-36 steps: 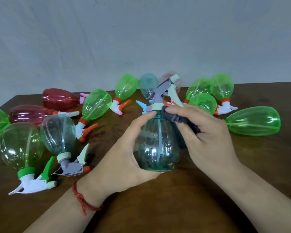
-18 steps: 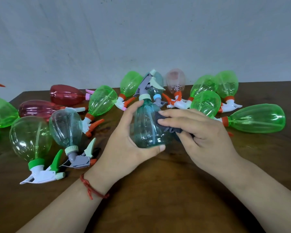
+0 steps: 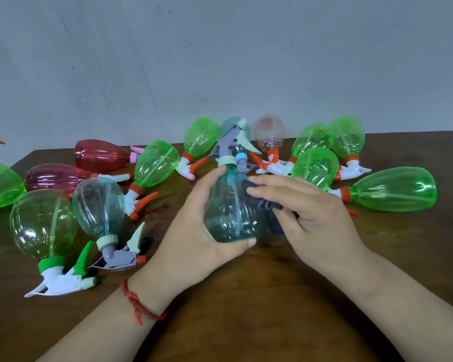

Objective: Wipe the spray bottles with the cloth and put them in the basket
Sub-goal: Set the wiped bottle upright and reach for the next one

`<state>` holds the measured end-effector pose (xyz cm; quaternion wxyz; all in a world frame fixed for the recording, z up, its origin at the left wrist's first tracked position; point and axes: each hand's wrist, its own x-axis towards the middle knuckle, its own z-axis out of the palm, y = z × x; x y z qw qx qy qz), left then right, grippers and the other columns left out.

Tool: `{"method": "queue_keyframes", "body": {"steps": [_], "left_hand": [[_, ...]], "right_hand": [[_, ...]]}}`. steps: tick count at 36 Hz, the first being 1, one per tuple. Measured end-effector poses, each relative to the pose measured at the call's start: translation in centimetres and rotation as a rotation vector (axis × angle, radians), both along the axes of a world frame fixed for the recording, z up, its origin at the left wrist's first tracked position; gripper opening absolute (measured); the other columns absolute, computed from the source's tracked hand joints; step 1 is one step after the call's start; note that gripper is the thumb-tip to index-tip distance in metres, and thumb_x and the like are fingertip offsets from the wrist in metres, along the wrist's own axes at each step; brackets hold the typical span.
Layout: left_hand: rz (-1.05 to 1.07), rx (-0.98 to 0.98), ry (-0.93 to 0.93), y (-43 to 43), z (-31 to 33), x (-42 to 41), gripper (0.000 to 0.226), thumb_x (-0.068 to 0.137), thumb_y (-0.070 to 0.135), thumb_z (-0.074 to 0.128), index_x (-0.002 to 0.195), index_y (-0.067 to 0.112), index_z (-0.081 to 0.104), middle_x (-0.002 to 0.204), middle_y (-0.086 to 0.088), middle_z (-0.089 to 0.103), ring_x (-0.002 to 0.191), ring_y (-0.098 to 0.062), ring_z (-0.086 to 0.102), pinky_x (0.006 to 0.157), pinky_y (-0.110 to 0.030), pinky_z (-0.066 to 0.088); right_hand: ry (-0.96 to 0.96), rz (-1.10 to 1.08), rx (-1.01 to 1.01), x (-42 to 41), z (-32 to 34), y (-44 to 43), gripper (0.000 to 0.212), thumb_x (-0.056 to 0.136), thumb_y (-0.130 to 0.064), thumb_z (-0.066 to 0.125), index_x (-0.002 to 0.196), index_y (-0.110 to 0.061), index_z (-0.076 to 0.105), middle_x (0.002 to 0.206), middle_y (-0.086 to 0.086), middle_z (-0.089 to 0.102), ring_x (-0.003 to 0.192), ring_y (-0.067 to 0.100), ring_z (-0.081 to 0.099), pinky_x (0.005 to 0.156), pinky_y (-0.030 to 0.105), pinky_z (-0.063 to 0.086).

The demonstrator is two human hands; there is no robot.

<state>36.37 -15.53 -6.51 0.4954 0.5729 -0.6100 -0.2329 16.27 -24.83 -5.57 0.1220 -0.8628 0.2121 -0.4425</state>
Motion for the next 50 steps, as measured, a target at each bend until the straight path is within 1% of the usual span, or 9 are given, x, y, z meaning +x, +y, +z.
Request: {"method": "queue_keyframes", "body": {"steps": [5, 10, 13, 16, 21, 29, 39, 43, 50], "left_hand": [[-0.104, 0.022, -0.004, 0.2, -0.4, -0.9, 0.112, 0.072, 0.013, 0.101, 0.161, 0.038, 0.037, 0.155, 0.008, 0.054, 0.14, -0.021, 0.06, 0.114, -0.045, 0.052], [-0.196, 0.02, 0.027, 0.7, 0.0, -0.9, 0.114, 0.07, 0.002, 0.099, 0.161, 0.028, 0.035, 0.151, 0.018, 0.055, 0.139, -0.012, 0.06, 0.11, -0.027, 0.053], [-0.214, 0.03, -0.03, 0.5, 0.1, -0.5, 0.116, 0.069, 0.012, 0.101, 0.162, 0.03, 0.033, 0.153, 0.024, 0.052, 0.144, -0.007, 0.053, 0.113, -0.019, 0.046], [-0.2, 0.039, -0.117, 0.3, 0.0, -0.3, 0.116, 0.068, 0.027, 0.103, 0.161, 0.035, 0.033, 0.156, 0.021, 0.05, 0.146, -0.007, 0.051, 0.119, -0.024, 0.043], [-0.137, 0.005, -0.145, 0.2, -0.5, -0.4, 0.114, 0.069, 0.025, 0.103, 0.16, 0.035, 0.035, 0.155, 0.012, 0.053, 0.142, -0.016, 0.057, 0.116, -0.041, 0.05], [-0.002, -0.014, -0.018, 0.0, -0.3, 0.0, 0.107, 0.07, 0.029, 0.102, 0.157, 0.04, 0.04, 0.148, 0.018, 0.059, 0.135, -0.01, 0.063, 0.112, -0.042, 0.054], [0.124, -0.062, 0.155, -0.6, 0.1, 1.3, 0.104, 0.069, 0.041, 0.101, 0.154, 0.036, 0.042, 0.143, 0.016, 0.063, 0.129, -0.011, 0.067, 0.109, -0.041, 0.055], [0.105, -0.034, 0.174, -0.8, 0.0, 1.4, 0.106, 0.068, 0.05, 0.098, 0.156, 0.038, 0.04, 0.144, 0.017, 0.062, 0.131, -0.012, 0.066, 0.11, -0.042, 0.055], [0.07, -0.007, 0.059, -0.4, -0.3, 1.1, 0.107, 0.073, 0.03, 0.101, 0.158, 0.04, 0.038, 0.149, 0.018, 0.059, 0.134, -0.013, 0.064, 0.111, -0.045, 0.054]], "right_hand": [[-0.114, -0.028, 0.198, 0.2, -0.2, -0.7, 0.046, 0.097, 0.011, 0.062, 0.127, -0.021, 0.076, 0.134, -0.015, 0.068, 0.131, -0.002, 0.059, 0.113, 0.016, 0.041], [-0.225, 0.012, 0.376, 0.6, 0.0, -0.6, 0.04, 0.1, 0.006, 0.061, 0.123, -0.023, 0.077, 0.127, -0.006, 0.063, 0.129, 0.009, 0.058, 0.108, 0.013, 0.04], [-0.216, 0.028, 0.381, 0.5, 0.0, -0.6, 0.04, 0.101, 0.005, 0.061, 0.124, -0.024, 0.077, 0.127, -0.009, 0.066, 0.13, 0.008, 0.058, 0.109, 0.012, 0.038], [-0.201, 0.051, 0.417, 0.4, -0.4, -0.8, 0.041, 0.102, 0.006, 0.06, 0.125, -0.023, 0.077, 0.128, -0.013, 0.068, 0.132, 0.007, 0.059, 0.112, 0.017, 0.04], [-0.163, 0.051, 0.346, 0.5, -0.7, -0.7, 0.041, 0.102, 0.008, 0.059, 0.126, -0.021, 0.077, 0.129, -0.011, 0.068, 0.132, 0.012, 0.06, 0.114, 0.027, 0.045], [-0.105, 0.103, 0.204, 0.2, -0.4, -0.1, 0.048, 0.094, 0.02, 0.06, 0.121, -0.015, 0.079, 0.128, -0.003, 0.069, 0.123, 0.01, 0.064, 0.102, 0.019, 0.049], [-0.02, 0.199, 0.126, 0.2, -0.3, 0.7, 0.041, 0.095, 0.002, 0.052, 0.116, -0.016, 0.082, 0.126, -0.004, 0.069, 0.118, 0.015, 0.068, 0.095, 0.028, 0.056], [-0.042, 0.161, 0.117, 0.4, -0.7, 0.6, 0.044, 0.091, 0.011, 0.056, 0.115, -0.016, 0.082, 0.127, -0.004, 0.07, 0.121, 0.013, 0.066, 0.098, 0.029, 0.056], [-0.09, 0.096, 0.158, 0.5, -0.8, 0.5, 0.052, 0.092, 0.016, 0.056, 0.123, -0.018, 0.079, 0.132, -0.007, 0.067, 0.124, 0.008, 0.063, 0.104, 0.017, 0.047]]}}
